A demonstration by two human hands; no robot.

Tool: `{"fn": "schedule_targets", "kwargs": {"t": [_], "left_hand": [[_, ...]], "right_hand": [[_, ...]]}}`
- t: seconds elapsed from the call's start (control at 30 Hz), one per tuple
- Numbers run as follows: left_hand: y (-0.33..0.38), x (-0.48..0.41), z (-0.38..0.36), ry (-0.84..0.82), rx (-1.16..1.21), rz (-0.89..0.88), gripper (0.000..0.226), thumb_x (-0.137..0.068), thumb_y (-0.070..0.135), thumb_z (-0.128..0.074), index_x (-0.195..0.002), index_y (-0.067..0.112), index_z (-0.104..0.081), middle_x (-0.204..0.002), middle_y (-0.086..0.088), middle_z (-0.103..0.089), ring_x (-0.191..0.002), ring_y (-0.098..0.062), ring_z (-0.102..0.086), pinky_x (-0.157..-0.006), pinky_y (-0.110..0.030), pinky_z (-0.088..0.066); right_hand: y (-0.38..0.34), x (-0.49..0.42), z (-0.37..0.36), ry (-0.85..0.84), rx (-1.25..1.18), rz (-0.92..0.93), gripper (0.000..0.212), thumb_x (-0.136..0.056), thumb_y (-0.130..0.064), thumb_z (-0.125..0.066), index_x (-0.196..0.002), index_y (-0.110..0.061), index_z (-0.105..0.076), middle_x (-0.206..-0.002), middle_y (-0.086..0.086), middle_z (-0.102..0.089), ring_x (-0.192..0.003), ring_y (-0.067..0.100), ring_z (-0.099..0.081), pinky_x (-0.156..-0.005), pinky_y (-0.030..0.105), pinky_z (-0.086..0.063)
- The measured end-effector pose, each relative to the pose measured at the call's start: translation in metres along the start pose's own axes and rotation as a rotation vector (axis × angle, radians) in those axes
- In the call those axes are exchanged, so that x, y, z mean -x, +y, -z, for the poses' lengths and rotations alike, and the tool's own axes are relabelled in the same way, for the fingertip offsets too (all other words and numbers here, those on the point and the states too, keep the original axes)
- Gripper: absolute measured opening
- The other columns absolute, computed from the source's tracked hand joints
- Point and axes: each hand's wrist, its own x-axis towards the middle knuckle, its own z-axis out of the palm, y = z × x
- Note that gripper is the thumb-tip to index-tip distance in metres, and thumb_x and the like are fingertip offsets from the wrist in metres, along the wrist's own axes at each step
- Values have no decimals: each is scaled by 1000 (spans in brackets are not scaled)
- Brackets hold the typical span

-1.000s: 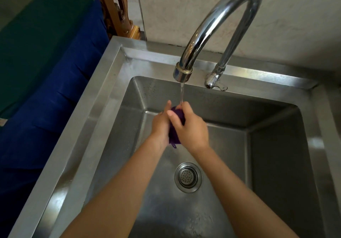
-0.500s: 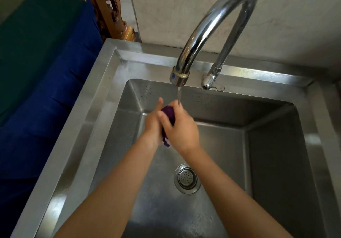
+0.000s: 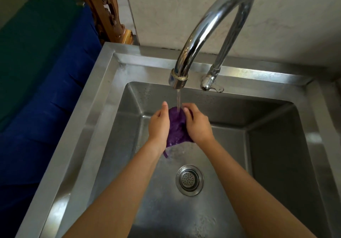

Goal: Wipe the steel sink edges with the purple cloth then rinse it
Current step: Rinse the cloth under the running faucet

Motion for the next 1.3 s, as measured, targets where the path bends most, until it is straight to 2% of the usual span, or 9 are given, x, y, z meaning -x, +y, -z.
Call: {"fn": "schedule_targets", "kwargs": {"t": [0.1, 0.23, 0.37, 0.43, 0.63, 0.87, 1.07, 1.17, 1.3], "left_hand": [[0, -14, 5, -34, 106, 208, 49, -87, 58, -46, -85, 14, -66, -89, -9, -69, -82, -25, -65, -80, -39, -53], [-13, -1, -5, -249, 277, 226, 44, -93, 44, -42, -60, 20, -59, -61, 0, -54, -56, -13, -55, -58, -27, -45], [-14, 5, -10, -153, 289, 297, 39, -90, 29, -51, -53, 17, -55, -45, 3, -48, -42, -11, -47, -42, -21, -36], [-21, 0, -11, -116, 177, 239, 38, -85, 27, -54, -47, 19, -58, -43, 4, -49, -48, -15, -49, -52, -28, -41], [-18, 7, 9, -68, -168, -75, 47, -93, 50, -39, -80, 13, -64, -82, -8, -67, -79, -24, -65, -75, -36, -52], [-31, -9, 34, -193, 187, 257, 20, -94, 32, -50, -92, 18, -64, -108, -9, -68, -88, -19, -65, -73, -36, -54], [-29, -12, 46, -513, 273, 518, 75, -77, 77, -38, -120, 18, -57, -116, -18, -66, -99, -39, -66, -78, -51, -55], [-8, -15, 37, -383, 466, 448, 57, -81, 56, -58, -114, 9, -58, -109, -17, -67, -91, -31, -69, -72, -46, -58], [4, -9, 18, -182, 527, 352, 14, -84, 14, -64, -95, 6, -58, -83, -12, -67, -74, -23, -67, -60, -35, -58]], "right_hand": [[-21, 30, -4, 0, -184, 97, 5, -95, -23, -48, -95, -22, -53, -90, 2, -62, -85, 20, -58, -73, 27, -40], [-55, 35, -17, 146, 38, -1, 29, -91, -46, -47, -77, -21, -42, -76, 6, -63, -76, 26, -60, -61, 32, -38], [-51, 0, -11, 173, 264, -56, 36, -96, -38, -36, -81, -10, -55, -82, 13, -67, -79, 36, -62, -65, 35, -41], [-40, -12, -11, 127, 295, -91, 37, -95, -34, -36, -82, -9, -59, -83, 13, -67, -79, 36, -63, -67, 35, -44], [-1, -21, -4, -42, 135, -236, 54, -97, -49, -27, -100, -6, -60, -99, 18, -65, -94, 34, -60, -78, 37, -45], [-7, -7, 20, -260, -444, -302, 24, -96, -29, -47, -112, -12, -53, -103, 9, -59, -87, 21, -60, -80, 40, -55], [-23, 5, 40, -604, -659, -170, 14, -93, -6, -47, -97, -14, -58, -92, 6, -59, -86, 20, -58, -80, 38, -50], [-28, 7, 44, -594, -541, -170, 18, -88, 0, -46, -89, -12, -59, -86, 9, -58, -80, 19, -55, -74, 31, -47], [-23, 10, 28, -251, -668, -366, 11, -92, -24, -50, -96, -15, -55, -85, 3, -57, -81, 18, -57, -77, 39, -51]]}}
